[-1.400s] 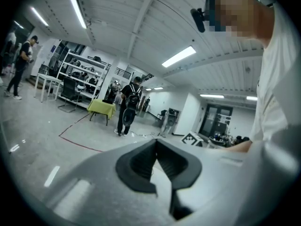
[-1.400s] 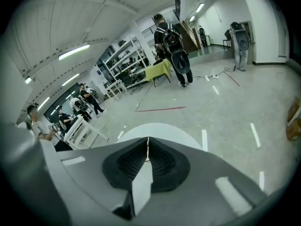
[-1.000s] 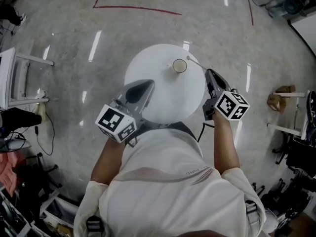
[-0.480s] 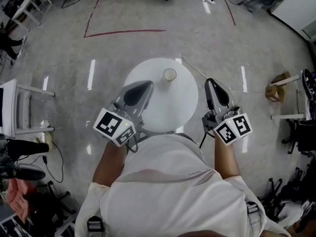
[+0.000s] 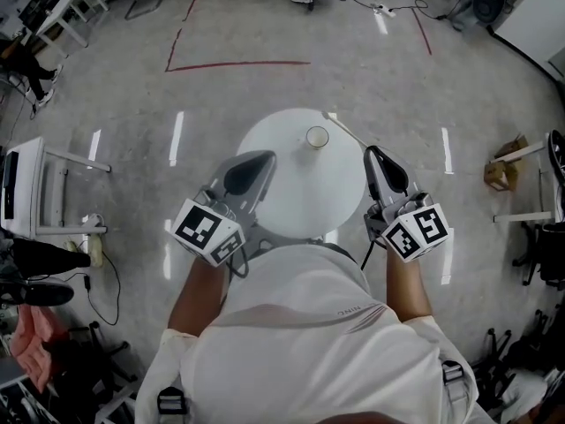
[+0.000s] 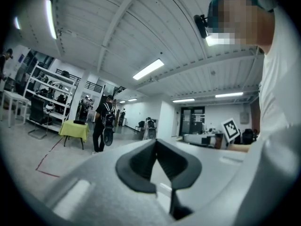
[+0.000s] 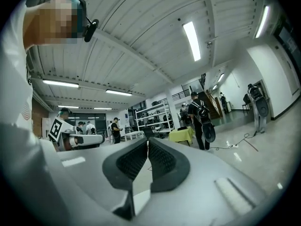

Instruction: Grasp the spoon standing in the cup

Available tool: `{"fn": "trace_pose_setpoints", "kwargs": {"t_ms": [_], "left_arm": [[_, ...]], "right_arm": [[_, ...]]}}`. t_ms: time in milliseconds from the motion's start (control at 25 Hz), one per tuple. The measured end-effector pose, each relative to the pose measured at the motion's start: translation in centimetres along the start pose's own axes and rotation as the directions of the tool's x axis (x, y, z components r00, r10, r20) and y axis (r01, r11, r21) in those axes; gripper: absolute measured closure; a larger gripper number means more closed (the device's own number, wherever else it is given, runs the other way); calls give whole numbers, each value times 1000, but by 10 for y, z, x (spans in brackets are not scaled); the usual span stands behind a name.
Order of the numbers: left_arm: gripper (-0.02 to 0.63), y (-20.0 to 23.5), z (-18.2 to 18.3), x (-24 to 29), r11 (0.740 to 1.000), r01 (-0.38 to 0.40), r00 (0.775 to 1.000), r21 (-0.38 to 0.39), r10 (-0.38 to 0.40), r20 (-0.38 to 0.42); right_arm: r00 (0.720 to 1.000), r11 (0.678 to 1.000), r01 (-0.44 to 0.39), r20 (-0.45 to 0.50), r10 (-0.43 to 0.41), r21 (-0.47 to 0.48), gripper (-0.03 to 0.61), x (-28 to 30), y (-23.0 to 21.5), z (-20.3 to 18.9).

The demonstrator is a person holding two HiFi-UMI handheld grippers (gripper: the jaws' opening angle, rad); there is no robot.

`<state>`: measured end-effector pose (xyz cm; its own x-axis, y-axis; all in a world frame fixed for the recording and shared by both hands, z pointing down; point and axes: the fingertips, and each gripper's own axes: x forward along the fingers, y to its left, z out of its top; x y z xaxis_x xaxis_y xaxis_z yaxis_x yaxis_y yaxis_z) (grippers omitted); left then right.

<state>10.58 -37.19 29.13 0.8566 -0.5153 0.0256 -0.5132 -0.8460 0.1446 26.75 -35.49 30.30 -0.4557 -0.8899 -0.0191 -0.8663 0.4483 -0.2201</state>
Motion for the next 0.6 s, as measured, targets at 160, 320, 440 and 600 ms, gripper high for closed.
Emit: {"fn": "trace_pose_setpoints", "kwargs": {"t_ms": [160,320,440,600], "left_arm": [[612,3,-7,-15,1000,-26,1000,-8,26,1],[612,10,-8,-29,999,-48,999,-18,49,12],[612,18,-8,-34,998,-58,998,-22,58,16],[612,27,-8,-43,998,-58,998,-22,59,20]], "right_arm": [[999,999,-44,-20,43,-11,568,5,18,-6],[997,998,-69,-40,69,-2,568,14,29,-12],[994,996,-94,-56,94,11,568,23,37,-15],[992,994,-107,-67,108,16,568,33,49,-21]]}}
